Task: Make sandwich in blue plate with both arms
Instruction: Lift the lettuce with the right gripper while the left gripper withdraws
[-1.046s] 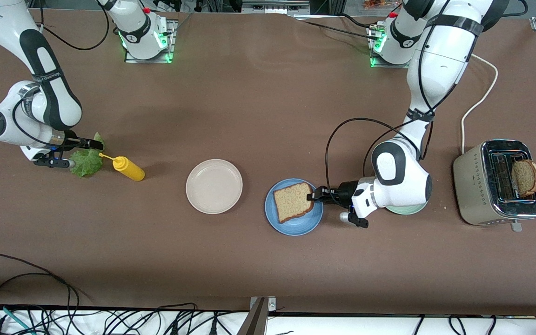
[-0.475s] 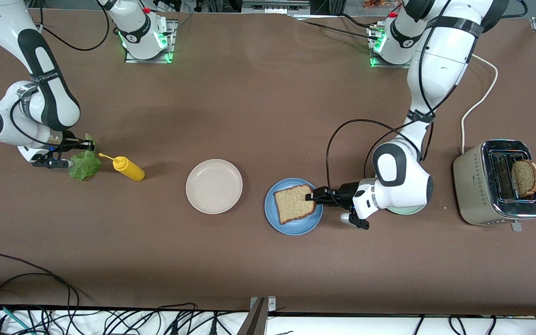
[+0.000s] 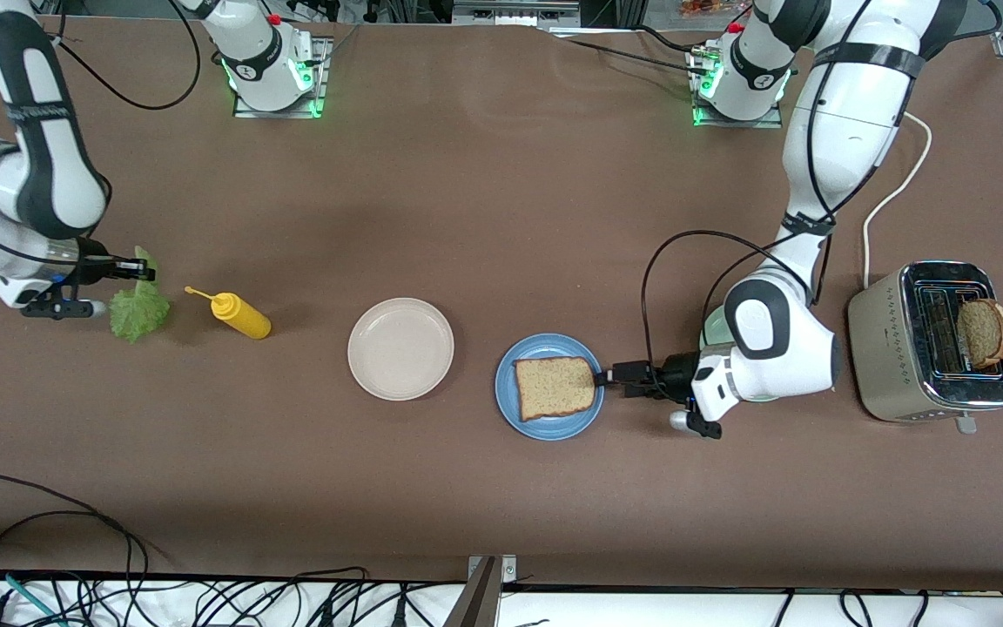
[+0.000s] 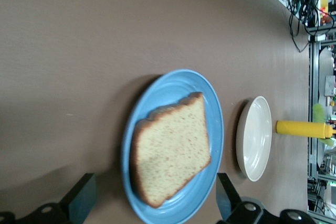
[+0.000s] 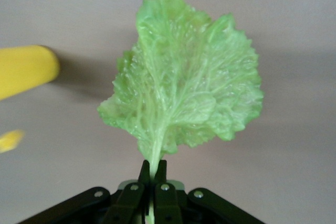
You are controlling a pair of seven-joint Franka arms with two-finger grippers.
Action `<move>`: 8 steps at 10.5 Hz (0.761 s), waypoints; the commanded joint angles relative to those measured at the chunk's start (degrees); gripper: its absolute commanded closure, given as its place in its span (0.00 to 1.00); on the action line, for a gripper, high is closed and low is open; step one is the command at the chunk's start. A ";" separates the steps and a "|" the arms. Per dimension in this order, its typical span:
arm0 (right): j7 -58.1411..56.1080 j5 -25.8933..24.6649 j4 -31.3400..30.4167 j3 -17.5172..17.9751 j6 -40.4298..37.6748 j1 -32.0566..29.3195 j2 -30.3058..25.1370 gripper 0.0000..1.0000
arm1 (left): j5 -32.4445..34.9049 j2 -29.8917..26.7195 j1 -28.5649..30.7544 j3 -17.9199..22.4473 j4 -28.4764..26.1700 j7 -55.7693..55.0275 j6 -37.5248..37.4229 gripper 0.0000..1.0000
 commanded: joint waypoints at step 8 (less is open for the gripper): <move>19.43 0.60 19.18 7.78 -24.40 5.73 -5.40 1.00 | 42.62 -27.39 6.88 3.15 -15.26 -14.61 -8.08 0.00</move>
